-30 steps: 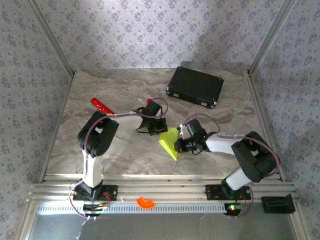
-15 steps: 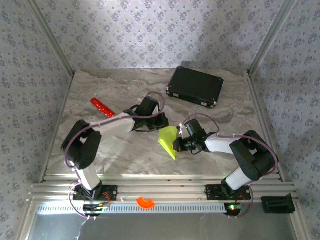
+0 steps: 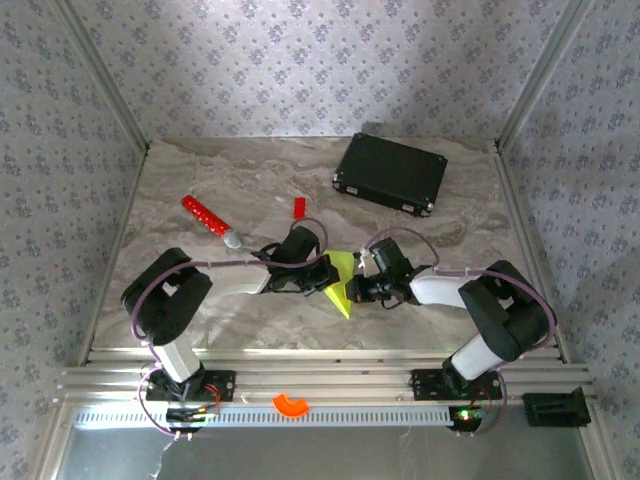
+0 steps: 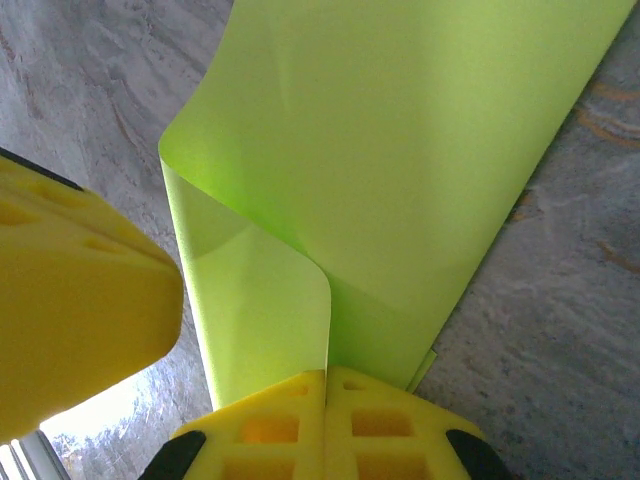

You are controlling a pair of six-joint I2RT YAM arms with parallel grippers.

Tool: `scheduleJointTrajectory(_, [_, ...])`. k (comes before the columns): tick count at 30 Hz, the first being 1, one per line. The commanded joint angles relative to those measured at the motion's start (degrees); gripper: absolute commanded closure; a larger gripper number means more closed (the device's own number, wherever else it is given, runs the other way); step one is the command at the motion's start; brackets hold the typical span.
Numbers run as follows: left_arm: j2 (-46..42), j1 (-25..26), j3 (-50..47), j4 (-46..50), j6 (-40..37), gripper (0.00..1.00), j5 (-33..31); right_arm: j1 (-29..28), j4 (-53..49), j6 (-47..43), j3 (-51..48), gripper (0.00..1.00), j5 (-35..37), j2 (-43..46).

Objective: Fold a paper plane with a square sheet of paper (pick it up from the middle)

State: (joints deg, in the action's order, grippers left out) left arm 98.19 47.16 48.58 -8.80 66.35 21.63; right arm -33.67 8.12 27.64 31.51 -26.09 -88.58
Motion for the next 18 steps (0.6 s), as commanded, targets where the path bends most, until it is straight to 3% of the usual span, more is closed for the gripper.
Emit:
scheduleJointTrajectory(1, [1.45, 0.05, -0.84, -4.69, 2.03, 1.0, 1.31, -0.13, -2.31, 0.31, -1.47, 0.96, 2.8, -1.19])
scheduleJointTrajectory(18, [0.32, -0.03, -5.17, 2.28, -1.22, 1.0, -3.39, -0.12, -2.9, 0.14, -1.29, 0.96, 2.89, -1.56])
